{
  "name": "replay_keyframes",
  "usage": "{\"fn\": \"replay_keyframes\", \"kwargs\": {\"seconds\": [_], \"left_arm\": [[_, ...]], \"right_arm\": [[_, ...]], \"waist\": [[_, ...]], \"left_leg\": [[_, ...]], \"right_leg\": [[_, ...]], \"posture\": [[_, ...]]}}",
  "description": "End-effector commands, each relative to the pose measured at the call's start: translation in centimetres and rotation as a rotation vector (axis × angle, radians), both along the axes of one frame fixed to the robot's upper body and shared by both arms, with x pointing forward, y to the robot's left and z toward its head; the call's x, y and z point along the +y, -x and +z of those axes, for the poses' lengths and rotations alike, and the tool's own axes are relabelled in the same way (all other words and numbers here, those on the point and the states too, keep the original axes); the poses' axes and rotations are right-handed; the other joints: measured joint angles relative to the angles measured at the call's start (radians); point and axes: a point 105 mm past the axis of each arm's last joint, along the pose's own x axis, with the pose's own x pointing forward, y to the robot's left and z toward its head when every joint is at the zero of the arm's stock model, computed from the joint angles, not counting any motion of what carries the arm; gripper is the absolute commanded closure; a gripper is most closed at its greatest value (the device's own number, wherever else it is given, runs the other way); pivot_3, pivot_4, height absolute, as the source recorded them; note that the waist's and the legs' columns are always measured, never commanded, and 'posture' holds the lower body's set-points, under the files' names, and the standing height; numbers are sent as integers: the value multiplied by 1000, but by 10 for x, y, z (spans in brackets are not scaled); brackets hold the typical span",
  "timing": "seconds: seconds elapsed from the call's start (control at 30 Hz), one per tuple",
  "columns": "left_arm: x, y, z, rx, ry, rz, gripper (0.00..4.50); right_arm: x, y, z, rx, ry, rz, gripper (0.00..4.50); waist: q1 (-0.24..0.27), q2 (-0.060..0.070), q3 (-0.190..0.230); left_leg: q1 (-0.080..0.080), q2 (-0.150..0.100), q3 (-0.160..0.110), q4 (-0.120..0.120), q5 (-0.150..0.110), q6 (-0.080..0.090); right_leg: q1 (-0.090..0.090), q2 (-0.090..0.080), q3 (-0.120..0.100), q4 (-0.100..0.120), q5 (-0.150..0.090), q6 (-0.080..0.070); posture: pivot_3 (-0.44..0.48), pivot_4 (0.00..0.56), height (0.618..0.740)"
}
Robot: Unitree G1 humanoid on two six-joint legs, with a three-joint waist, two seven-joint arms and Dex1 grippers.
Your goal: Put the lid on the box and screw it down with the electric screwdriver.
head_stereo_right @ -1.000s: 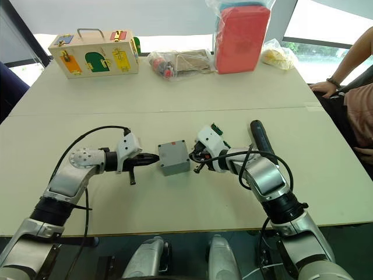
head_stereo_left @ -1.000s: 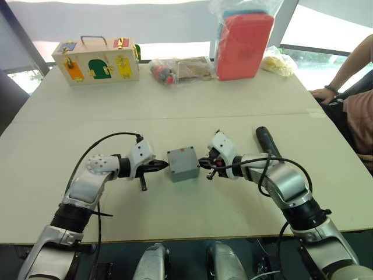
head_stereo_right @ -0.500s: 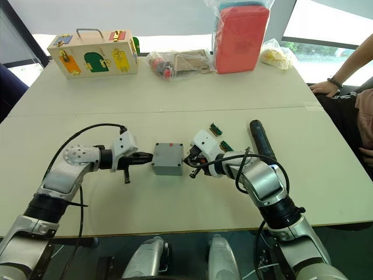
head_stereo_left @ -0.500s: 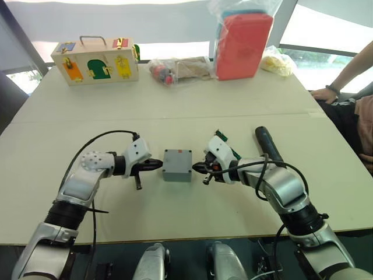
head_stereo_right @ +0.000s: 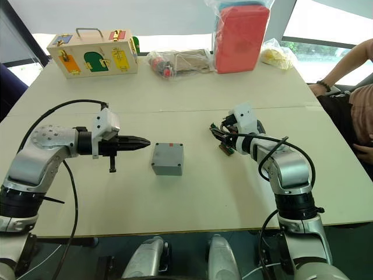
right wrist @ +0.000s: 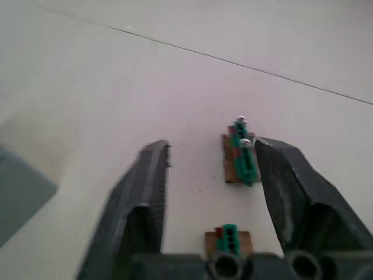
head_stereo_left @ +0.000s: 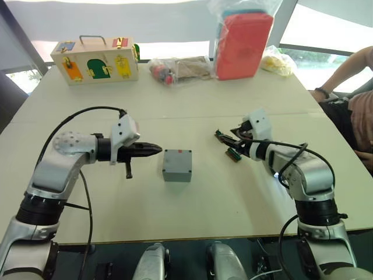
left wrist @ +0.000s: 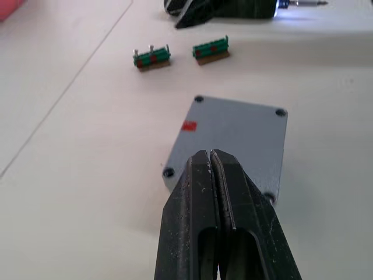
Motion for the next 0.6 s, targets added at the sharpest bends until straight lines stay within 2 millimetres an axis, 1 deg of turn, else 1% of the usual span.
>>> {"fn": "replay_keyframes", "kwargs": {"seconds": [0.03,0.07,0.27,0.43,0.6], "left_arm": [[-13,-2,24,-87,36,-27,4500],[-15,-2,24,-90,39,-32,4500],[-22,1,25,-94,43,-45,4500],[-23,2,25,-96,44,-41,4500],[-24,2,25,-95,46,-37,4500]], "right_arm": [[6,-16,2,-40,-5,4,415],[7,-20,-1,-39,-9,6,135],[15,-32,-7,-25,-66,20,135],[13,-41,-12,-29,-58,3,135],[11,-45,-15,-25,-55,-9,135]], "waist": [[0,-1,0],[0,-1,0],[-1,0,1],[1,0,1],[0,0,1]], "left_leg": [[0,0,0,0,0,0],[0,0,0,0,0,0],[0,0,1,0,0,0],[0,0,0,0,0,0],[0,0,0,0,0,0]], "right_leg": [[0,0,0,0,0,0],[0,0,0,0,0,0],[0,0,0,0,0,0],[0,0,1,0,0,0],[0,0,1,0,0,0]], "posture": [[0,150,730],[0,150,730],[0,150,730],[0,150,730],[0,150,730]]}}
